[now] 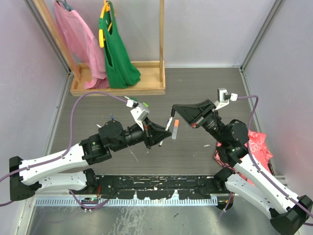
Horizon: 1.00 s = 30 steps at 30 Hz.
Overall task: Insert the pens into the pen caps
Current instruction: Insert the pen cap onto the pen.
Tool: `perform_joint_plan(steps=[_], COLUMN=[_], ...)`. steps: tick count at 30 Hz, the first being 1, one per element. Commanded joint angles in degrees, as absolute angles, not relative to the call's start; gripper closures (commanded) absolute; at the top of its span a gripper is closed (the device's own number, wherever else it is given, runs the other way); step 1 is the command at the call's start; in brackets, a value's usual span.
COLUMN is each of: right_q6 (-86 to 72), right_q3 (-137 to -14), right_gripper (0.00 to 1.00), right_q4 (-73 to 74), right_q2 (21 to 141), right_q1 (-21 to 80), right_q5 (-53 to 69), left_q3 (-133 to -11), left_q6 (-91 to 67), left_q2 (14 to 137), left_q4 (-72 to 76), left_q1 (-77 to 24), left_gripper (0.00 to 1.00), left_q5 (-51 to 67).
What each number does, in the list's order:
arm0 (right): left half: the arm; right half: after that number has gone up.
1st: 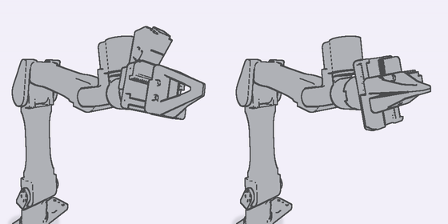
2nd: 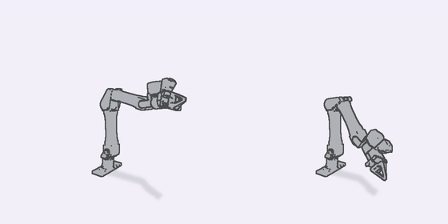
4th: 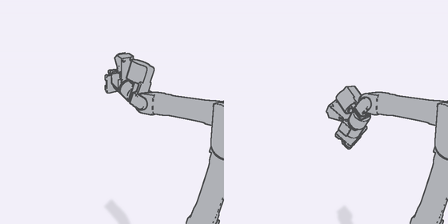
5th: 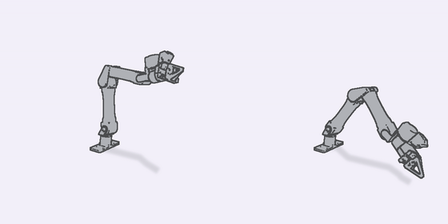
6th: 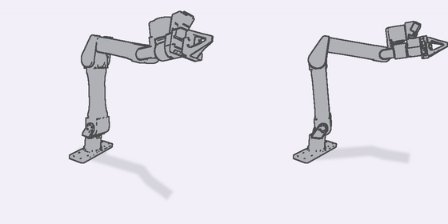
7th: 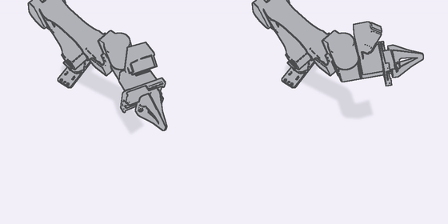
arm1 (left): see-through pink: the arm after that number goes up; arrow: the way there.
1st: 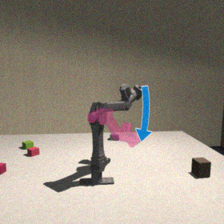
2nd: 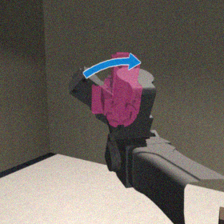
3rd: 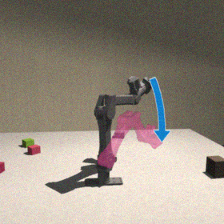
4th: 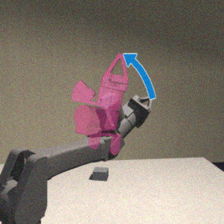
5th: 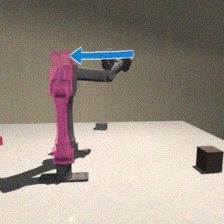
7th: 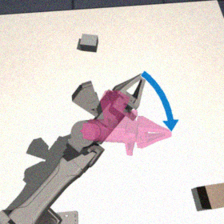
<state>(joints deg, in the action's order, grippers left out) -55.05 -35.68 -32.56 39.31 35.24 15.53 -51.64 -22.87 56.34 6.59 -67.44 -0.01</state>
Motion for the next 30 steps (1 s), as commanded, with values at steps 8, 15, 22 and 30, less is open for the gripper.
perform_joint_plan(steps=[8,15,22,30], right_q6=[-56.28,-56.26,-54.48,-54.31], right_q3=[-35.46,-34.17,-32.06,-28.72], right_gripper=[1.0,1.0,1.0,0.94], right_q4=[-36.32,-37.2,-38.88,-43.51], right_q2=[38.89,38.89,38.73,38.4], right_q1=[35.16,35.18,35.21,35.18], right_q5=[16.78,16.95,17.22,17.31], left_q3=[-54.3,-54.78,-55.2,-54.47], left_q6=[-21.62,-22.41,-23.08,-24.17], left_q2=[56.11,57.12,57.85,57.32], left_q4=[11.67,12.99,14.41,16.9], left_q1=[-67.58,-67.59,-67.59,-67.63], left_gripper=[1.0,1.0,1.0,1.0], left_q5=[-2.95,-3.39,-3.89,-5.91])
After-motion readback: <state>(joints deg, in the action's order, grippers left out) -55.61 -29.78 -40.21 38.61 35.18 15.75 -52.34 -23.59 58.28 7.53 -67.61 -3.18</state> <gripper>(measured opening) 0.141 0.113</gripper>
